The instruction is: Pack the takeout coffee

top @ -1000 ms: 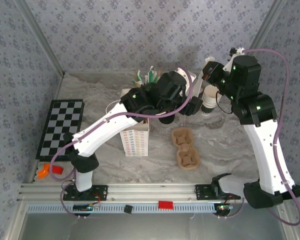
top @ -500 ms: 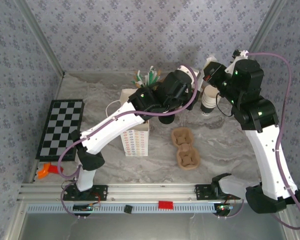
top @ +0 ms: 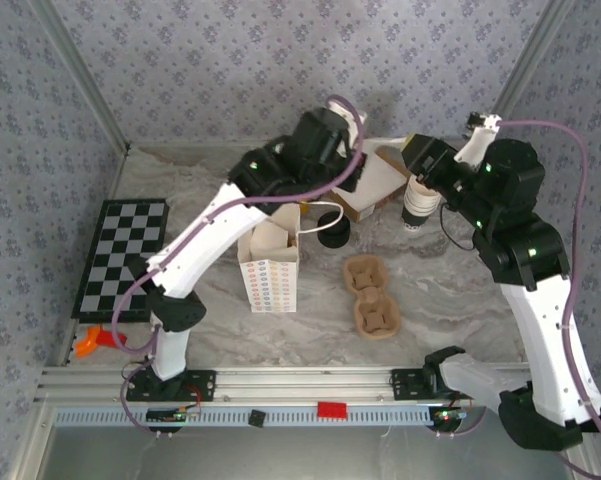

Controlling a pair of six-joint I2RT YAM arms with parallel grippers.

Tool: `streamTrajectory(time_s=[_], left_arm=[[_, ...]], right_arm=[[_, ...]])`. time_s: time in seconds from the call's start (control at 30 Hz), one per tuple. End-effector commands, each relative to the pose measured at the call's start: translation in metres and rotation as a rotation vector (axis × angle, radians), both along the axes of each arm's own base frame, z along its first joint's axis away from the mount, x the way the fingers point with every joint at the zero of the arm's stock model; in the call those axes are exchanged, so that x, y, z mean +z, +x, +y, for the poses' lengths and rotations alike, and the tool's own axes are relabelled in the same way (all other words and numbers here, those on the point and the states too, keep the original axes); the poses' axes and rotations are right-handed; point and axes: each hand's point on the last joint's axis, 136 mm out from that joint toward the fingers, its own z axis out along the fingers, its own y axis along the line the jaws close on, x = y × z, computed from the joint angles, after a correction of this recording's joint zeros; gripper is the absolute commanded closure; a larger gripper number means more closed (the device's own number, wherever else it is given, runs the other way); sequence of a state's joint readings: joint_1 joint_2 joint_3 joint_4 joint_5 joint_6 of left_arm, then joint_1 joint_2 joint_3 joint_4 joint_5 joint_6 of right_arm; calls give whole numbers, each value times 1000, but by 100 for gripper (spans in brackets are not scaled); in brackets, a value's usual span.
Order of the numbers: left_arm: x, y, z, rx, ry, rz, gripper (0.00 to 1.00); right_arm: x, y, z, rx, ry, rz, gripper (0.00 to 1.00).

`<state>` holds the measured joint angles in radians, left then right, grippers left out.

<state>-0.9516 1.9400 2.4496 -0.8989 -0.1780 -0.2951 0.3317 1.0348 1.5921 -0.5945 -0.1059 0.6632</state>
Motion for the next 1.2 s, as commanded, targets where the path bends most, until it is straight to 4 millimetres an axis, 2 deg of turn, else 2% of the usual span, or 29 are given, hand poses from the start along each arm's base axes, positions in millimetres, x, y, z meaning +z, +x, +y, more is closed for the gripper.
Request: streamTrajectory(time_s=[0.0,0.07,0.1,0.2,0.33,0.57,0.63,0.83,1.07,1.17], left_arm=[[49,-14,42,-54,-45,-46,100],[55,-8,58,-38,-57,-43,100],[59,-6,66,-32,-65,-39,100],[68,-8,84,-36,-96,-9,100],[73,-28,97,-97,-71,1,100],[67,-62,117,-179,7,18,100],[67,-71,117,-215,-4,29,100],[66,-92,116,-307,-9,28,100],[64,-115,109,-425,1,28,100],[63,-120,109,-442,12,21,100]], right_arm=[[12,-24,18,160,-75,-95,62],[16,-34,27,233,-118,-130,59],[9,-37,28,252,-146,-109,57],[1,-35,29,280,-233,-108,53],[0,-35,59,472,-384,-261,48],[-13,-14,80,608,-615,-363,34],[-18,-18,88,674,-678,-389,34],[-49,-56,125,905,-939,-495,22],[-49,-63,146,962,-1048,-592,18],[-46,-65,148,956,-1091,-629,17]])
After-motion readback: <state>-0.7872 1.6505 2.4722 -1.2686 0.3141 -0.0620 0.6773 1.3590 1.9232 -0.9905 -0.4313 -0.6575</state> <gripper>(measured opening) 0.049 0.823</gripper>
